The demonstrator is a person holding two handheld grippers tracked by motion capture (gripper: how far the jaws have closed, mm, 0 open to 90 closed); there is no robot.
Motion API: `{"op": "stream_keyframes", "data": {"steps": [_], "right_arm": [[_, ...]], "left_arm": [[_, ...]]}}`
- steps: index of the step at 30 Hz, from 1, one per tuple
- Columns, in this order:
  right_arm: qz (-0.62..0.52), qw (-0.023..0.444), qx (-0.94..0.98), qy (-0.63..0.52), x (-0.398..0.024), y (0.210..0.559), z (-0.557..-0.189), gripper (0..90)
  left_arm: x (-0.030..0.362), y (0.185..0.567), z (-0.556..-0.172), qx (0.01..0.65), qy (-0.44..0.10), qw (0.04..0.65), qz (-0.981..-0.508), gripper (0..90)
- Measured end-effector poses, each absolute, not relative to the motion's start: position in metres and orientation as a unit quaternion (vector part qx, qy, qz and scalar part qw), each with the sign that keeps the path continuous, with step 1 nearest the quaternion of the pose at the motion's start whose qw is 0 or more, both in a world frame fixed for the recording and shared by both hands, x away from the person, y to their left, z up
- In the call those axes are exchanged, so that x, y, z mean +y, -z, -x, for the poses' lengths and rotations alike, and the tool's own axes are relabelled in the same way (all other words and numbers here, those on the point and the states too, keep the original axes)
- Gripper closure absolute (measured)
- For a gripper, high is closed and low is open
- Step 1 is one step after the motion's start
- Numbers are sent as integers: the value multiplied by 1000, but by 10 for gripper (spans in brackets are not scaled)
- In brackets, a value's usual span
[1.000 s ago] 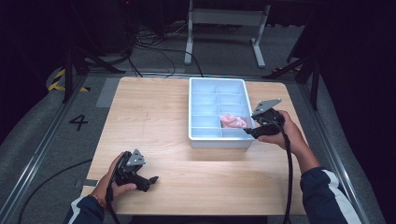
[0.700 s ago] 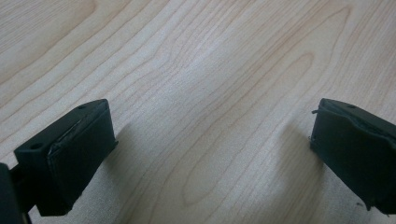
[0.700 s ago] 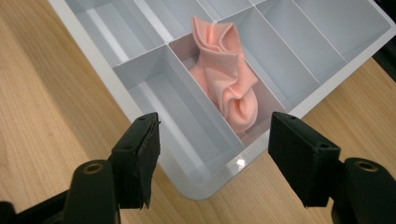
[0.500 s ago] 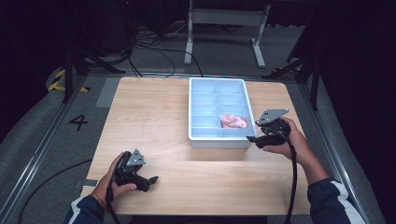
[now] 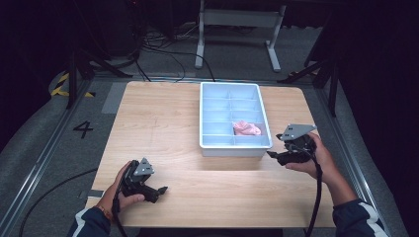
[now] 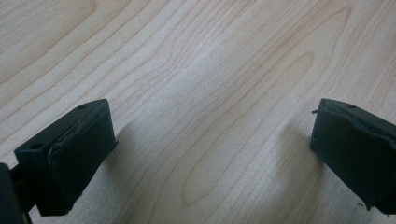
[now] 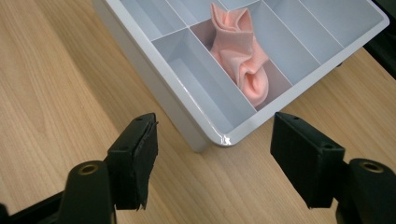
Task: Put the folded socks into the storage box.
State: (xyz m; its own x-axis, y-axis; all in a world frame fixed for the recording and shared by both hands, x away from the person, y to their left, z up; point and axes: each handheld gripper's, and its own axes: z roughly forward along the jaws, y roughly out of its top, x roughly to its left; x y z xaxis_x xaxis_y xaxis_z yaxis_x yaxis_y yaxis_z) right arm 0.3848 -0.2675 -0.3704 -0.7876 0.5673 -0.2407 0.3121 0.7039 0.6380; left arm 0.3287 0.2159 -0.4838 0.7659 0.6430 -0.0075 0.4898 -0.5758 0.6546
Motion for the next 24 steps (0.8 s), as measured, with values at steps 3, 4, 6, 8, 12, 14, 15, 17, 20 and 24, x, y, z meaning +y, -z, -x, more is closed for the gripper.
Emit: {"op": "stream_keyframes", "data": {"steps": [3,4,6,8,12,14,15,17,20,24], "right_arm": [[-245,220,898,-294,-272,373,-380,326],[-244,220,898,-293,-273,374,-379,326],[-247,219,898,-293,-276,377,-376,326],[-246,221,898,-290,-279,379,-373,326],[-245,225,899,-284,-285,384,-369,326],[-245,224,900,-281,-288,387,-366,326],[-245,223,901,-282,-290,389,-365,326],[-245,224,901,-280,-292,392,-363,326],[-244,223,901,-280,-297,398,-360,326],[-247,222,900,-281,-302,404,-356,326]], "left_arm": [[216,484,-329,322,-117,329,-880,1],[216,484,-329,323,-116,329,-880,1],[216,484,-329,322,-116,329,-880,1],[216,484,-329,323,-117,329,-880,1],[216,484,-329,322,-117,329,-880,1],[216,484,-329,323,-116,329,-880,1],[216,484,-329,322,-116,329,-880,1],[216,484,-328,323,-115,330,-880,1],[216,484,-329,322,-117,329,-880,1],[216,484,-329,322,-117,329,-880,1]]}}
